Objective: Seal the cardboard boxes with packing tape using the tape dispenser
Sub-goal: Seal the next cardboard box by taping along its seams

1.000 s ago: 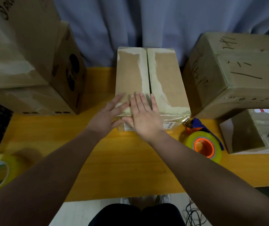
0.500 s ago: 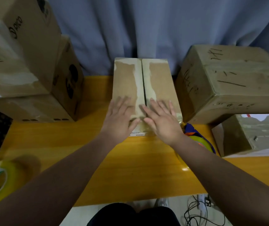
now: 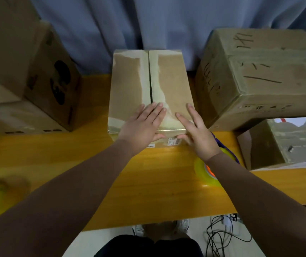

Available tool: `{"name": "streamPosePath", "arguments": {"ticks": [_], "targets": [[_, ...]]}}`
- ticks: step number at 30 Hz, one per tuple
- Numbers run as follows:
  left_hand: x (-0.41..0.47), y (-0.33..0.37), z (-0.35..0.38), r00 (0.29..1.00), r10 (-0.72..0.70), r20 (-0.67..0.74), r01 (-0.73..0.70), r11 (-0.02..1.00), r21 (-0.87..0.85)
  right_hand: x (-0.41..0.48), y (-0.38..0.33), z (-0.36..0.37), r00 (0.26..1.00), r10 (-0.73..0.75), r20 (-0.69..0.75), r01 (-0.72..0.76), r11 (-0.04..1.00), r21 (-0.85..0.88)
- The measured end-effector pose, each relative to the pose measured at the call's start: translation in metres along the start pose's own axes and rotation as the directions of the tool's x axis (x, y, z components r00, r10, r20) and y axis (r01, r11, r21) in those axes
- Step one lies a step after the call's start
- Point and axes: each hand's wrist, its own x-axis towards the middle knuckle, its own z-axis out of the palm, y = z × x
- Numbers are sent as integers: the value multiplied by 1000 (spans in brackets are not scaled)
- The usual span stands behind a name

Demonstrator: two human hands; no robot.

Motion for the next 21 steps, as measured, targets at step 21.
{"name": "streamPosePath", "arguments": {"ticks": [21], "targets": [[44,52,-13,998,51,-23,-51,999,15,13,-24,6,787,616,31,-466,560,685]]}}
